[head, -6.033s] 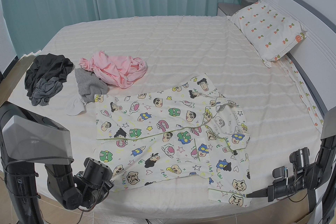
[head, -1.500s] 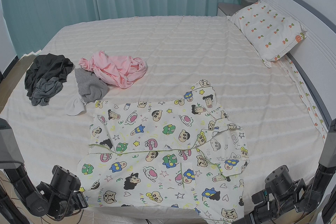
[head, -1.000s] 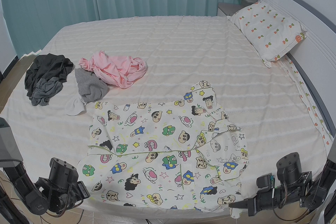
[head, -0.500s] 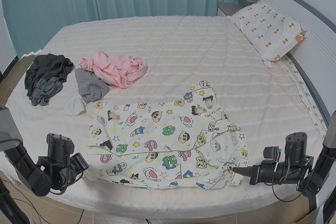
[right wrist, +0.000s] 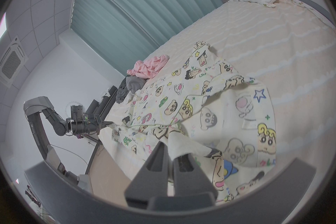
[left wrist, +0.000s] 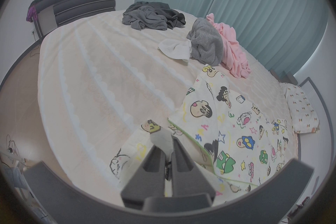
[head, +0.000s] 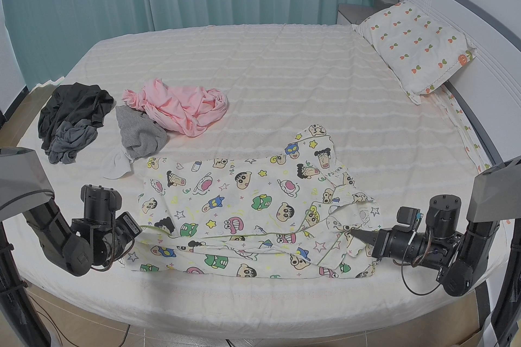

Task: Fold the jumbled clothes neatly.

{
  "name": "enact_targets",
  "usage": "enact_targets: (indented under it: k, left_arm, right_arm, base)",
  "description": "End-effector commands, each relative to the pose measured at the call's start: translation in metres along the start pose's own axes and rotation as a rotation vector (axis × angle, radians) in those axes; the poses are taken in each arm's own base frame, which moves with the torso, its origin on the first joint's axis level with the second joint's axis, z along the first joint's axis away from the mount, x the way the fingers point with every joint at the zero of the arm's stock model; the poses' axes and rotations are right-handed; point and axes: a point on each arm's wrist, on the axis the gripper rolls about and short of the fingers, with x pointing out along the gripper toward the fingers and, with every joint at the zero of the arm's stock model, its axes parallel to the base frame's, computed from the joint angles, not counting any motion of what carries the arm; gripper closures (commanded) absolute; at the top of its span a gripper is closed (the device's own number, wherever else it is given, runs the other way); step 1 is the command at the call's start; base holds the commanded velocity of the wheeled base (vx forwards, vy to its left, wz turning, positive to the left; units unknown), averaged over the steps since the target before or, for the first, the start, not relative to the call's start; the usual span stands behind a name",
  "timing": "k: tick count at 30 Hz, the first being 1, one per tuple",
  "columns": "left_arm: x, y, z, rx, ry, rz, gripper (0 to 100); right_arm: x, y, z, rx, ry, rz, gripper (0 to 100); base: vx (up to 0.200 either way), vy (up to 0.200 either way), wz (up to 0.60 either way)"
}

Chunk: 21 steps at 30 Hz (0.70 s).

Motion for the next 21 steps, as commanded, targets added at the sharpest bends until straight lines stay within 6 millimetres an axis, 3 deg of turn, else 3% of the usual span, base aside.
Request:
enact_targets:
  k: [1, 11, 21]
  left_arm:
    - [0.018, -0.001, -0.001, -0.023, 0.021, 0.001, 100]
    - [0.027, -0.015, 0.007, -0.047, 0.028, -0.076, 100]
    - [0.034, -0.028, 0.015, -0.056, 0.023, -0.137, 100]
  right_arm:
    - [0.011, -0.014, 0.014, 0.001, -0.070, -0.012, 100]
    - [0.027, -0.026, 0.021, -0.005, -0.105, -0.014, 100]
    - [0.023, -0.035, 0.024, 0.006, -0.116, -0.038, 100]
  base:
    - [0.000, 0.000, 0.00]
    - [0.000, 0.000, 0.00]
    - [0.000, 0.000, 0.00]
